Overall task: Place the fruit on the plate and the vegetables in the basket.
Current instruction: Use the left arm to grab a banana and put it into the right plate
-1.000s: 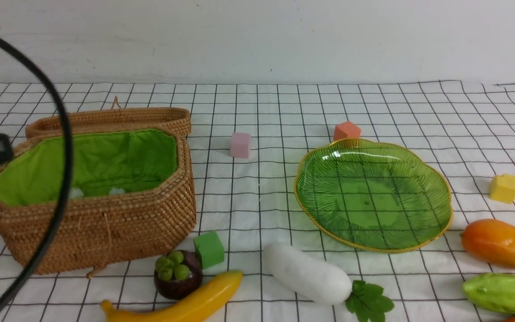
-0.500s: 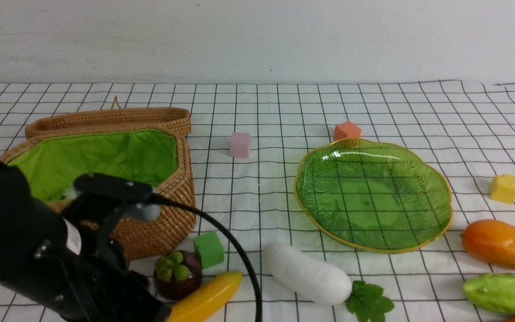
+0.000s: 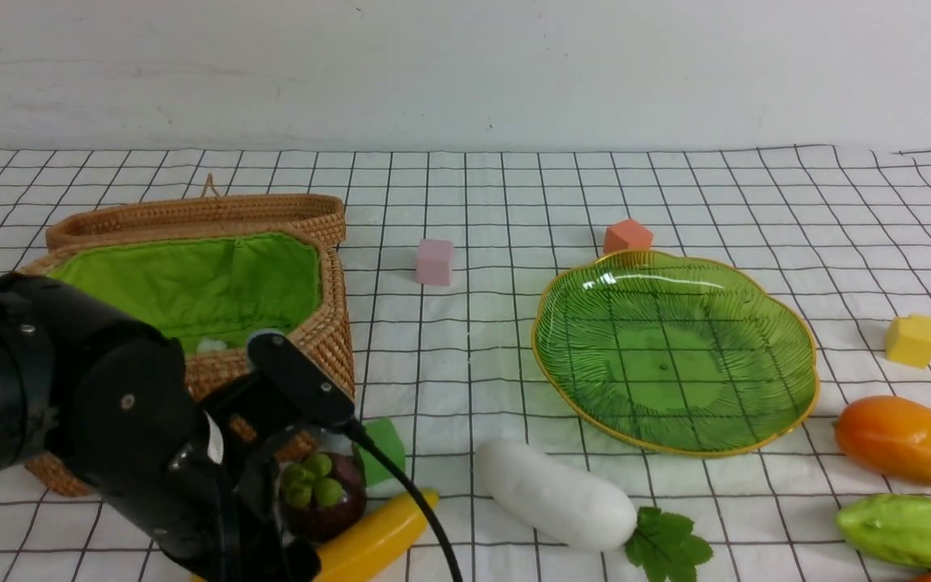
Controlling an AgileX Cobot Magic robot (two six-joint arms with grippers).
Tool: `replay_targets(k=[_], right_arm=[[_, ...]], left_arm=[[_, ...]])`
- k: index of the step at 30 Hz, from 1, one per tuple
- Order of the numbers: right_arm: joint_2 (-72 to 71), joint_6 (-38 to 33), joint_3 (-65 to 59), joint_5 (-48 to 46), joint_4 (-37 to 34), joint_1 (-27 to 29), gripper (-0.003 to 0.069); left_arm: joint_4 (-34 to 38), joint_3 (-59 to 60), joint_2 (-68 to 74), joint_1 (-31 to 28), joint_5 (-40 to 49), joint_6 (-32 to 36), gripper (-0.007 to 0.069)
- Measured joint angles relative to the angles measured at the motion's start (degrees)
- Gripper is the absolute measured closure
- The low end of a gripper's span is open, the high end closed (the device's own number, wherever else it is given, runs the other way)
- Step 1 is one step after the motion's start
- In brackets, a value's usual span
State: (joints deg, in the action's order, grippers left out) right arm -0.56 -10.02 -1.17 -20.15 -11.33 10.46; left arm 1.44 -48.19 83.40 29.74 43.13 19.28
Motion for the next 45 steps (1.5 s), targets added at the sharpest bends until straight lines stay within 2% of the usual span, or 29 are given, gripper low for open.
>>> replay_targets(k=[4, 8, 10, 14, 15, 21, 25, 29, 31, 35, 38, 40, 43, 45], right_arm=[[0.0, 0.0, 0.0, 0.0, 0.0, 0.0, 0.0414], [0.0, 0.0, 0.0, 0.0, 0.0, 0.0, 0.0414], [0.0, 0.0, 0.0, 0.0, 0.0, 0.0, 0.0414], [0.0, 0.0, 0.0, 0.0, 0.0, 0.0, 0.0414], [0.0, 0.0, 0.0, 0.0, 0.0, 0.0, 0.0414], [0.0, 0.0, 0.0, 0.0, 0.0, 0.0, 0.0414], [0.0, 0.0, 0.0, 0.0, 0.0, 0.0, 0.0414], [0.0, 0.0, 0.0, 0.0, 0.0, 0.0, 0.0414], [0.0, 0.0, 0.0, 0.0, 0.0, 0.0, 0.0414], [0.0, 0.0, 0.0, 0.0, 0.0, 0.0, 0.0414], [0.0, 0.0, 0.0, 0.0, 0.0, 0.0, 0.0414], [0.0, 0.0, 0.0, 0.0, 0.0, 0.0, 0.0414], [0.0, 0.0, 0.0, 0.0, 0.0, 0.0, 0.0414], [0.0, 0.0, 0.0, 0.0, 0.0, 0.0, 0.0414]], left_arm=[[3.9, -0.1, 5.6, 0.0, -4.4, 5.6, -0.0029], [4.0, -0.4, 10.6, 0.0, -7.3, 6.4, 0.0043], [4.0, -0.4, 12.0, 0.0, -6.7, 6.6, 0.0102], [4.2, -0.7, 12.5, 0.0, -2.3, 7.3, 0.0330], [4.2, -0.7, 12.4, 0.0, -1.7, 7.5, 0.0340], [6.4, -0.7, 8.0, 0.0, 6.4, 12.0, 0.0323], [14.9, -0.7, 1.7, 0.0, 13.0, 20.0, 0.0323], [21.6, -2.5, -2.3, 0.0, 15.3, 24.4, 0.0323], [25.0, -7.3, -3.0, 0.0, 18.6, 26.1, 0.0323], [26.7, -19.7, -0.9, 0.0, 24.6, 28.0, 0.0323], [26.4, -33.4, 4.9, 0.0, 26.9, 28.9, 0.0323], [26.1, -38.0, 7.3, 0.2, 27.1, 29.5, 0.0323], [23.4, -55.2, 17.9, 2.2, 27.2, 30.6, 0.0323], [21.6, -62.4, 23.2, 4.1, 27.3, 31.3, 0.0323]])
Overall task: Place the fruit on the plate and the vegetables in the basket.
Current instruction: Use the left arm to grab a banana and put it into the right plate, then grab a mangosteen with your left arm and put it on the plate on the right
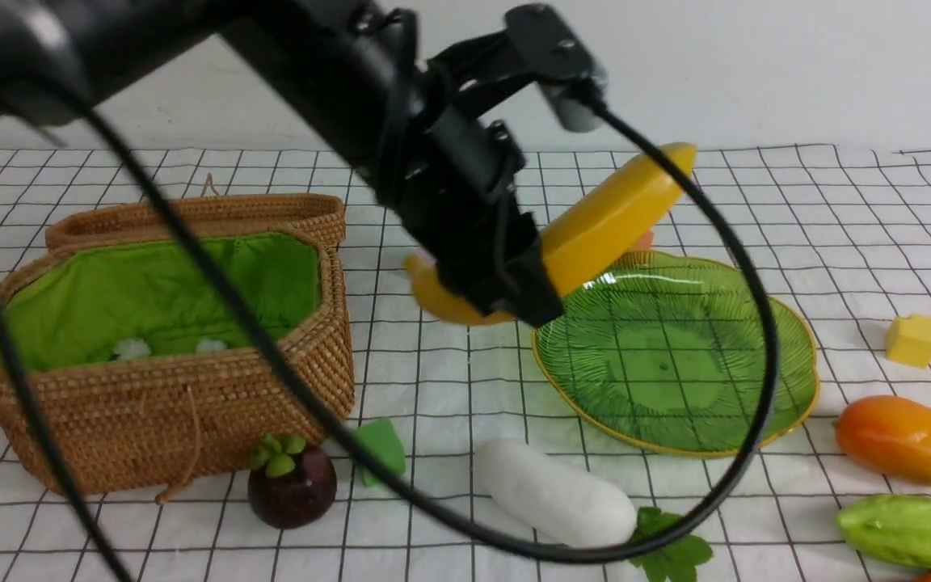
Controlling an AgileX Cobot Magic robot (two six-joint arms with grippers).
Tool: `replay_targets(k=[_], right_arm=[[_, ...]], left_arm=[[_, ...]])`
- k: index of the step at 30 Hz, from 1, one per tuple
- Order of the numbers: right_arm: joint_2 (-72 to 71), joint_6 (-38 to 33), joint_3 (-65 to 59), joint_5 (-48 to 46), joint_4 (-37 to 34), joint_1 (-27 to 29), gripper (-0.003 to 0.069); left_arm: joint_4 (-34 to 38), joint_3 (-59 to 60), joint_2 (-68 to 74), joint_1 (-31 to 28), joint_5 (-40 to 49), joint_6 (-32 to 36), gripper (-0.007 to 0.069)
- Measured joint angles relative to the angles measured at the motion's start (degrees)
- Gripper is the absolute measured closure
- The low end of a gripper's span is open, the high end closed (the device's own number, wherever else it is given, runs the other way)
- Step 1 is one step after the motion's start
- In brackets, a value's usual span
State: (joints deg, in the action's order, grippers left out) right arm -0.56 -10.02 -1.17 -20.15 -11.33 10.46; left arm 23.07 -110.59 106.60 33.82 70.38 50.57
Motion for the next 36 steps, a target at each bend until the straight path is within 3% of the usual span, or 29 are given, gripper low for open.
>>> replay_targets(k=[6, 13, 21, 25, 30, 36], right_arm=[[0.0, 0.0, 0.0, 0.0, 0.0, 0.0, 0.0414], [0.0, 0.0, 0.0, 0.0, 0.0, 0.0, 0.0414], [0.0, 0.0, 0.0, 0.0, 0.0, 0.0, 0.0414], [0.0, 0.0, 0.0, 0.0, 0.0, 0.0, 0.0414], [0.0, 0.0, 0.0, 0.0, 0.0, 0.0, 0.0414], [0.0, 0.0, 0.0, 0.0, 0.0, 0.0, 0.0414]], left_arm=[[-4.2, -12.7, 14.7, 3.8, -8.2, 2.8, 0.0323], [-5.5, -13.4, 24.5, 3.8, -19.6, 3.8, 0.0323], [-4.5, -13.4, 27.9, 3.8, -19.8, 0.5, 0.0320], [-3.3, -13.4, 27.8, 3.7, -16.5, -2.3, 0.0204], [0.2, -13.4, 24.5, 1.0, -4.5, -3.7, 0.0015], [0.3, -9.8, 12.4, -4.6, -0.6, -7.3, -0.0021]])
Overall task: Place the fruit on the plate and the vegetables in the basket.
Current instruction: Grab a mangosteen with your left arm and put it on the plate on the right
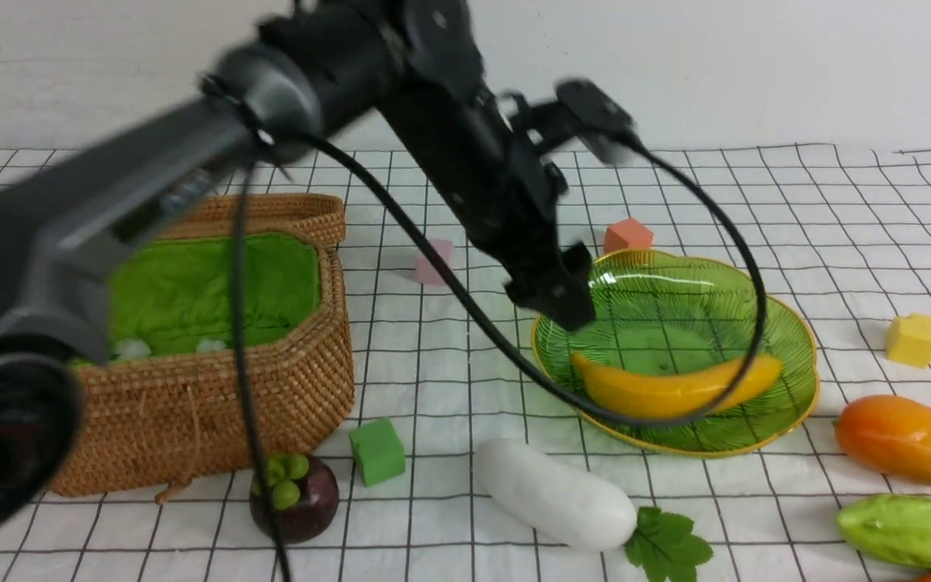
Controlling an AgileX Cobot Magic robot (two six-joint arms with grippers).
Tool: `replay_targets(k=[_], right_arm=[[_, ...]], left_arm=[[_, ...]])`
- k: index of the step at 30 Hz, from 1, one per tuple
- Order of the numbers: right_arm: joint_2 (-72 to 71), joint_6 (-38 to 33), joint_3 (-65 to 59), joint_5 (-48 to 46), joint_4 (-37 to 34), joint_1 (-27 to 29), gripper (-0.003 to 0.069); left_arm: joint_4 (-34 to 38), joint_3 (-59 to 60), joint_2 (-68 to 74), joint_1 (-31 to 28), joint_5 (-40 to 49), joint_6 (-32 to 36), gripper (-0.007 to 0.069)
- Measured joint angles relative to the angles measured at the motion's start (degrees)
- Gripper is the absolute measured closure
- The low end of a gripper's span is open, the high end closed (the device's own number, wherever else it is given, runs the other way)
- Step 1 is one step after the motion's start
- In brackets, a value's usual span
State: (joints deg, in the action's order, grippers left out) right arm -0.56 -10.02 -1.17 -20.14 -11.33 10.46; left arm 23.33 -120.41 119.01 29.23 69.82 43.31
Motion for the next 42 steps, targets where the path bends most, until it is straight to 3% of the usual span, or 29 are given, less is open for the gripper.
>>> replay_targets(k=[7, 10, 13, 17, 22, 30, 36, 42], right_arm=[[0.0, 0.0, 0.0, 0.0, 0.0, 0.0, 0.0414], [0.0, 0.0, 0.0, 0.0, 0.0, 0.0, 0.0414], [0.0, 0.0, 0.0, 0.0, 0.0, 0.0, 0.0414], [0.0, 0.0, 0.0, 0.0, 0.0, 0.0, 0.0414], [0.0, 0.0, 0.0, 0.0, 0.0, 0.0, 0.0414], [0.0, 0.0, 0.0, 0.0, 0.0, 0.0, 0.0414], [0.0, 0.0, 0.0, 0.0, 0.0, 0.0, 0.0414], [0.0, 0.0, 0.0, 0.0, 0.0, 0.0, 0.0414]], left_arm=[[-3.1, 20.2, -26.2, -7.4, -0.3, -1.5, 0.0070], [-3.7, 31.9, -34.8, -8.7, -3.4, -10.2, 0.0101], [-4.3, 47.1, -41.2, -8.9, -8.8, -26.2, 0.0111], [-3.9, 62.7, -42.0, -8.9, -22.9, -45.5, 0.0113], [-8.8, 66.9, -37.7, -8.9, -31.6, -57.5, 0.0097], [-13.8, 66.9, -26.9, -8.9, -35.1, -61.8, 0.0009], [-13.5, 66.8, -22.7, -8.9, -40.0, -59.9, 0.0041], [-11.9, 66.7, -23.6, -8.9, -37.6, -55.5, 0.0075]])
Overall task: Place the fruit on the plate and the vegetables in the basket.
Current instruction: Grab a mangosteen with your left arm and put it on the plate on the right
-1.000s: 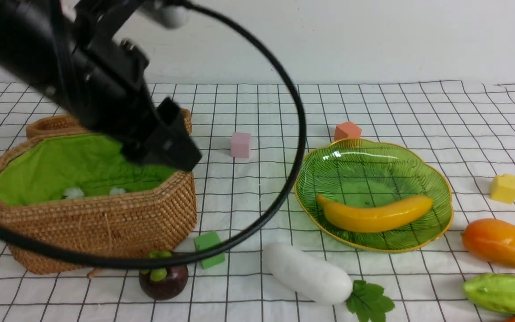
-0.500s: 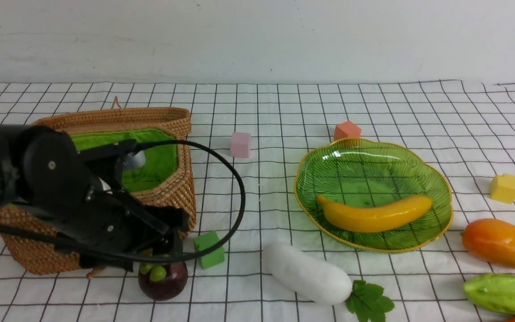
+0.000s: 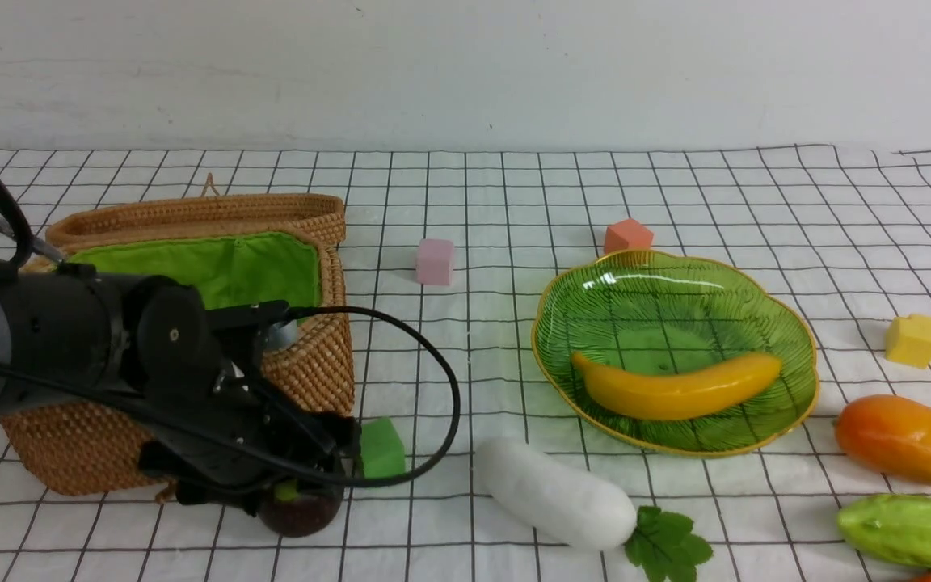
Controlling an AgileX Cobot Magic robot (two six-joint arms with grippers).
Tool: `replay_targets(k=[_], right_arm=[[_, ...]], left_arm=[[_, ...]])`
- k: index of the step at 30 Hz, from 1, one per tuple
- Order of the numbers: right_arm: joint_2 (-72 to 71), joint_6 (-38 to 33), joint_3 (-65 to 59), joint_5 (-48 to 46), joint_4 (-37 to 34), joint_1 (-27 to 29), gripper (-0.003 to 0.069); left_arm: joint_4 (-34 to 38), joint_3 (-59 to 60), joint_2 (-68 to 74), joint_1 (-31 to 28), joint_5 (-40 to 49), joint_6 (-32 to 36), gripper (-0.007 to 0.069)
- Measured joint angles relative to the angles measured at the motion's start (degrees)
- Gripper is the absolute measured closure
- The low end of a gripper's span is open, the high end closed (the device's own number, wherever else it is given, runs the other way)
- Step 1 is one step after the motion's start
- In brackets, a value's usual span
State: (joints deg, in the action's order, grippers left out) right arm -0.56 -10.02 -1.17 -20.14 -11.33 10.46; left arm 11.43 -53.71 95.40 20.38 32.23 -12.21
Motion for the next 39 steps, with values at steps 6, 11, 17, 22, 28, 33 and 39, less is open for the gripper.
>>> replay_targets(k=[6, 11, 17, 22, 28, 33, 39], right_arm=[[0.0, 0.0, 0.0, 0.0, 0.0, 0.0, 0.0414], [0.0, 0.0, 0.0, 0.0, 0.0, 0.0, 0.0414], [0.0, 0.0, 0.0, 0.0, 0.0, 0.0, 0.0414], [0.0, 0.0, 0.0, 0.0, 0.0, 0.0, 0.0414], [0.0, 0.0, 0.0, 0.0, 0.0, 0.0, 0.0414], [0.0, 0.0, 0.0, 0.0, 0.0, 0.0, 0.0414], [0.0, 0.0, 0.0, 0.0, 0.0, 0.0, 0.0414]], left_arm=[[7.1, 0.2, -7.0, 0.0, 6.9, 7.6, 0.0075], [13.9, -0.6, -13.9, 0.0, 9.1, 13.4, 0.0075], [23.9, -11.4, -13.9, 0.0, 12.3, 23.4, 0.0075], [26.9, -23.7, -5.7, 0.9, 12.8, 26.8, 0.0075], [26.1, -45.3, 14.5, 8.4, 10.5, 27.2, 0.0075], [24.0, -58.5, 26.9, 11.4, 8.1, 22.6, 0.0075], [21.9, -66.8, 37.1, 11.5, 8.2, 15.2, 0.0074]])
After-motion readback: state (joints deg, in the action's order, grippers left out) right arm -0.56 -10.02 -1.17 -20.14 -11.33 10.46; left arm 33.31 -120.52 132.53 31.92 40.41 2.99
